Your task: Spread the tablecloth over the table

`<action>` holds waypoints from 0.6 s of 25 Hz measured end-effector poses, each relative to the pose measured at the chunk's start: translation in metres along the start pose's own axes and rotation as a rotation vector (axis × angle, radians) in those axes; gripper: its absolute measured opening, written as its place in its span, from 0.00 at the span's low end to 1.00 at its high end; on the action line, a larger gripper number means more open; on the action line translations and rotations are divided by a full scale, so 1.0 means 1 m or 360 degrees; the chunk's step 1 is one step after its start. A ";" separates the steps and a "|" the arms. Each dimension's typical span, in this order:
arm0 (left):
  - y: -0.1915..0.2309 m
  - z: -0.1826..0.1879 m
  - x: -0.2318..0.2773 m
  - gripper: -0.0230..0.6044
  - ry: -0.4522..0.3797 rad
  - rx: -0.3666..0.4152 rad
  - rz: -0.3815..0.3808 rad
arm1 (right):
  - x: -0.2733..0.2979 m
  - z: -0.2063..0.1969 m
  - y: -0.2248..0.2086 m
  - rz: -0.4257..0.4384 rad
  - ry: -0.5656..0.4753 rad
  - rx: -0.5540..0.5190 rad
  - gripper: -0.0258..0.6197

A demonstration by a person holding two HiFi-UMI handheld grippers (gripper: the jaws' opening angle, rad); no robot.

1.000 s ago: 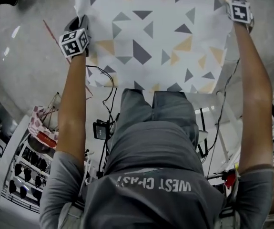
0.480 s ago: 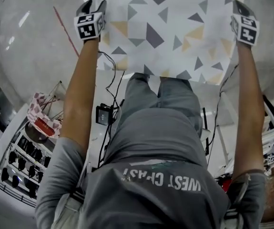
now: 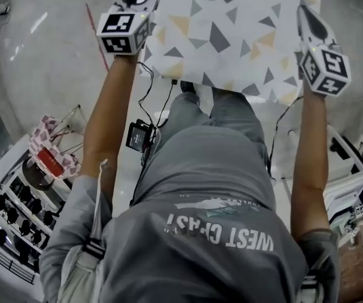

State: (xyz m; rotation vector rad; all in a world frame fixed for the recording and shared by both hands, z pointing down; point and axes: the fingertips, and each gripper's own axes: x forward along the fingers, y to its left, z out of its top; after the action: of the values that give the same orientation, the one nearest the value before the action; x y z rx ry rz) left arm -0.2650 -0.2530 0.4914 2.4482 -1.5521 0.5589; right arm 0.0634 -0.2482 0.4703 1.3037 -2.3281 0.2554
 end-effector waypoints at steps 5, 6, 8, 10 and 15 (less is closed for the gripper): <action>-0.040 0.095 -0.060 0.04 -0.0323 0.0046 -0.0148 | -0.055 0.083 0.073 0.0202 -0.0226 0.0059 0.05; -0.049 0.109 -0.074 0.04 -0.0360 0.0041 -0.0182 | -0.066 0.096 0.089 0.0241 -0.0261 0.0071 0.05; -0.065 0.131 -0.102 0.03 -0.0429 0.0038 -0.0235 | -0.091 0.121 0.120 0.0314 -0.0333 0.0088 0.05; -0.079 0.150 -0.131 0.03 -0.0514 0.0047 -0.0274 | -0.116 0.142 0.148 0.0366 -0.0401 0.0064 0.05; -0.110 0.185 -0.197 0.03 -0.0683 0.0081 -0.0350 | -0.175 0.173 0.201 0.0430 -0.0472 -0.0058 0.05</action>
State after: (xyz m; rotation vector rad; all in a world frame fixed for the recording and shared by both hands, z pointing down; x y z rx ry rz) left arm -0.2013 -0.1074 0.2469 2.8664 -1.3795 0.0332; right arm -0.0795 -0.0728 0.2478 1.0674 -2.7482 0.1086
